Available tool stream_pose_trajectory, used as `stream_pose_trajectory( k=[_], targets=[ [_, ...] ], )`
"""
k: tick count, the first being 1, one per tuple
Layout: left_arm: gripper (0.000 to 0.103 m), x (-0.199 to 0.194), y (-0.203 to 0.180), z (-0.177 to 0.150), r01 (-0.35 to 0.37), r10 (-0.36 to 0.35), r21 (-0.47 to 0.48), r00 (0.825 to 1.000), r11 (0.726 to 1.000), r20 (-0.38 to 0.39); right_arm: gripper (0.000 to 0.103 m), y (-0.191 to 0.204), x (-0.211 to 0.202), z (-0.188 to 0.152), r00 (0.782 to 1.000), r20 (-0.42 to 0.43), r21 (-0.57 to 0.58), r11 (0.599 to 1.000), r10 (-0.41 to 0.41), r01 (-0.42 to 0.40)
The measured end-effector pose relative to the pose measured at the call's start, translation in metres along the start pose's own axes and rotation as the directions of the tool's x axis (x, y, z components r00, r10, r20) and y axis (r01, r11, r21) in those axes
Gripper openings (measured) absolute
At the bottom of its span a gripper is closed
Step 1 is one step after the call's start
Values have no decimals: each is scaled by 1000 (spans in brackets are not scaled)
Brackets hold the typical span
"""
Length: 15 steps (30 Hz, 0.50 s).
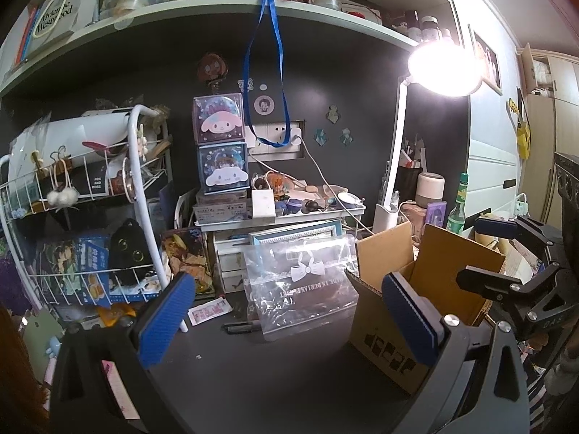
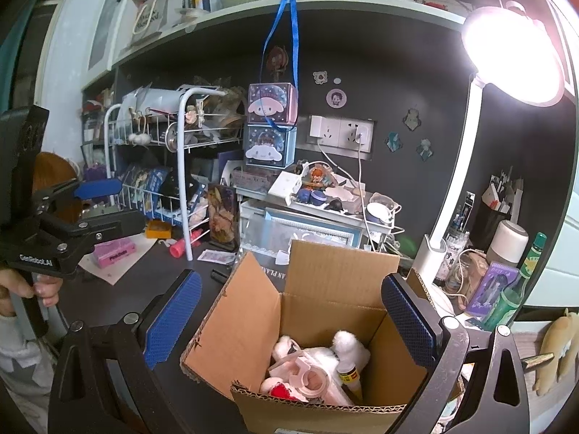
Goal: Organize objects
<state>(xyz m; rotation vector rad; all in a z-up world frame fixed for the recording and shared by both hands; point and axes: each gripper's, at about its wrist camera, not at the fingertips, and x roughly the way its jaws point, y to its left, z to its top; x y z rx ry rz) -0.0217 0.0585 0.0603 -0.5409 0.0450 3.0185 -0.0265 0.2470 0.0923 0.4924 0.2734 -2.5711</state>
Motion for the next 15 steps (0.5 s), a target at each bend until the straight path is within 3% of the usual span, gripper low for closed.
stream_pose_trajectory(
  k=[15],
  targets=[
    [102, 0, 0, -2, -1, 1, 1, 1000, 1000, -4, 100, -1, 4, -3, 1000, -14, 2, 1000, -6, 6]
  ],
)
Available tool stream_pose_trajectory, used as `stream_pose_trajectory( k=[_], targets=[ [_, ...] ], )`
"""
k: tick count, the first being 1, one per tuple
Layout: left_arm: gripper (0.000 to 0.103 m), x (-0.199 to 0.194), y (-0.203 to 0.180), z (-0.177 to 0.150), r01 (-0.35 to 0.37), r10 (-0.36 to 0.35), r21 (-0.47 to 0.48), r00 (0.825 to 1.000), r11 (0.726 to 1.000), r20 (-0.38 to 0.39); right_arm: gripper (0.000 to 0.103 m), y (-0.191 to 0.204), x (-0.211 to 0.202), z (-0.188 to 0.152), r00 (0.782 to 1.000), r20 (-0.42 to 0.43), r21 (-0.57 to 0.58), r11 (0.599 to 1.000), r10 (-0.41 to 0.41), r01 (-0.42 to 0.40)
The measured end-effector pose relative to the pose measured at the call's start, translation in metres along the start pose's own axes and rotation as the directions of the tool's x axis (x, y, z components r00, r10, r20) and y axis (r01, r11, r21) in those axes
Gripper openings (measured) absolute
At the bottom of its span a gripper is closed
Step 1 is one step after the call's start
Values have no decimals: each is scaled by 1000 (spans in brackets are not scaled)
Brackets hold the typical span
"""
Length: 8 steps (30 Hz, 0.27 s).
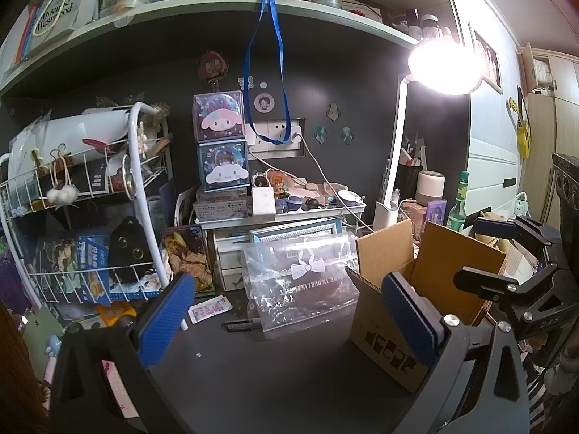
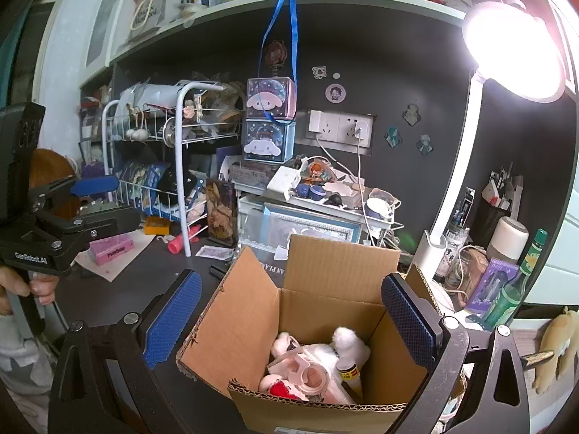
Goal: Organize objects
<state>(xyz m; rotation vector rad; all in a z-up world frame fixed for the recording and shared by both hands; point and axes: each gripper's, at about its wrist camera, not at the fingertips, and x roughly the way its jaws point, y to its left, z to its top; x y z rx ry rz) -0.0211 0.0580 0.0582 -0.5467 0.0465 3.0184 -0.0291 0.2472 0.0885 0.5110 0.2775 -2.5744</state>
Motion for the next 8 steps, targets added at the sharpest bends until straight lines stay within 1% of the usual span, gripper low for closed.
stream_pose_trajectory(
  k=[8],
  targets=[
    [102, -1, 0, -2, 4, -4, 3, 1000, 1000, 0, 100, -3, 3, -3, 1000, -9, 8, 1000, 8, -8]
  ],
)
